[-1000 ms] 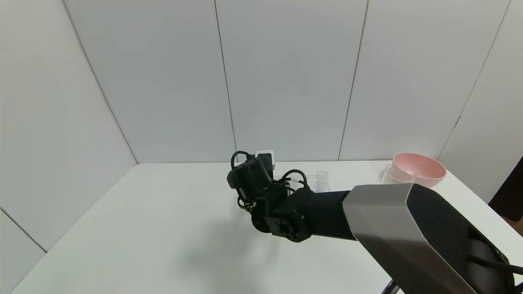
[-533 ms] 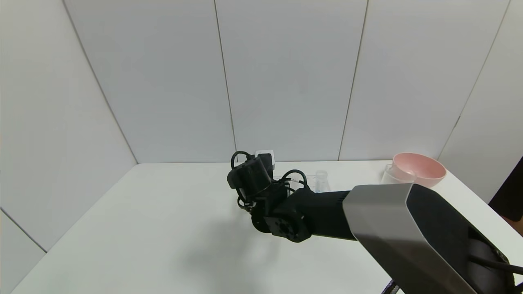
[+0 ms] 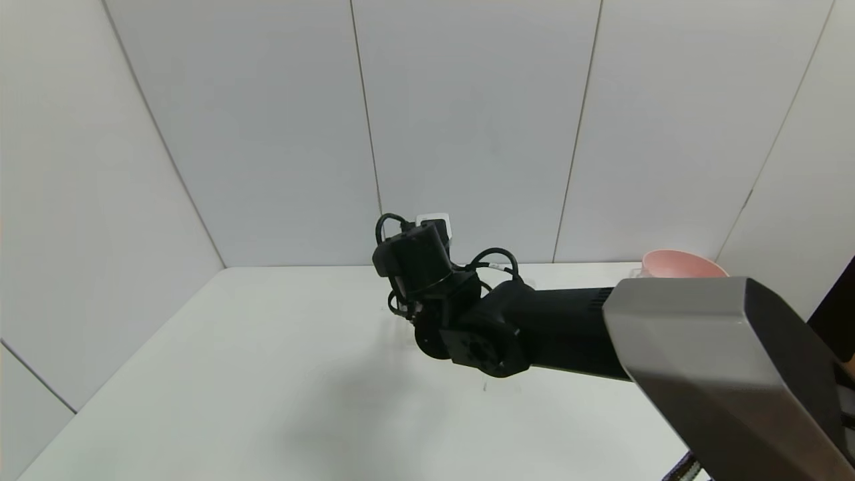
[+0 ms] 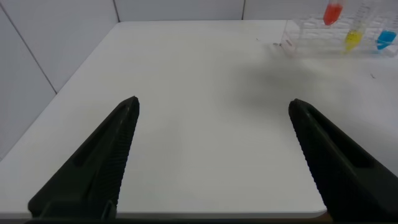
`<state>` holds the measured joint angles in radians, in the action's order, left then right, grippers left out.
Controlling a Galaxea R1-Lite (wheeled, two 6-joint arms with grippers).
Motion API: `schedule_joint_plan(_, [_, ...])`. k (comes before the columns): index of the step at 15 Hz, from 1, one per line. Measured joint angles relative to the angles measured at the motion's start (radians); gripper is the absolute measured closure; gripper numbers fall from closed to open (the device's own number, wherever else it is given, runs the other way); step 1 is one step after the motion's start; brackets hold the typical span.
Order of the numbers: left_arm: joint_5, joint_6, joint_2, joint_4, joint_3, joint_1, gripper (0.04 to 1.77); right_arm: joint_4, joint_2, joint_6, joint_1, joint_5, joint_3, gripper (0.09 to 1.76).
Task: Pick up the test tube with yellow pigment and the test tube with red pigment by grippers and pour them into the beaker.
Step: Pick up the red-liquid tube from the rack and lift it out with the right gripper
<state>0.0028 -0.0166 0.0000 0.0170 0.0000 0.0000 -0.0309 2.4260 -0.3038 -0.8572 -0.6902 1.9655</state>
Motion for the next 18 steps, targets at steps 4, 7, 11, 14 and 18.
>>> schedule_joint_plan(4, [0.000,0.000,0.000,0.000,0.000,0.000,0.09,0.003,-0.060,0.017,-0.011,-0.001,-0.026,1.35])
schedule_joint_plan(7, [0.000,0.000,0.000,0.000,0.000,0.000,0.09,0.001,-0.078,0.017,-0.013,-0.001,-0.042,1.35])
schedule_joint_plan(11, [0.000,0.000,0.000,0.000,0.000,0.000,0.09,0.001,-0.096,0.018,-0.016,-0.001,-0.066,1.35])
schedule_joint_plan(14, [0.000,0.000,0.000,0.000,0.000,0.000,0.09,-0.013,-0.155,0.018,-0.025,0.035,-0.187,1.35])
schedule_joint_plan(18, [0.000,0.000,0.000,0.000,0.000,0.000,0.09,-0.033,-0.334,0.024,-0.031,0.180,-0.482,1.35])
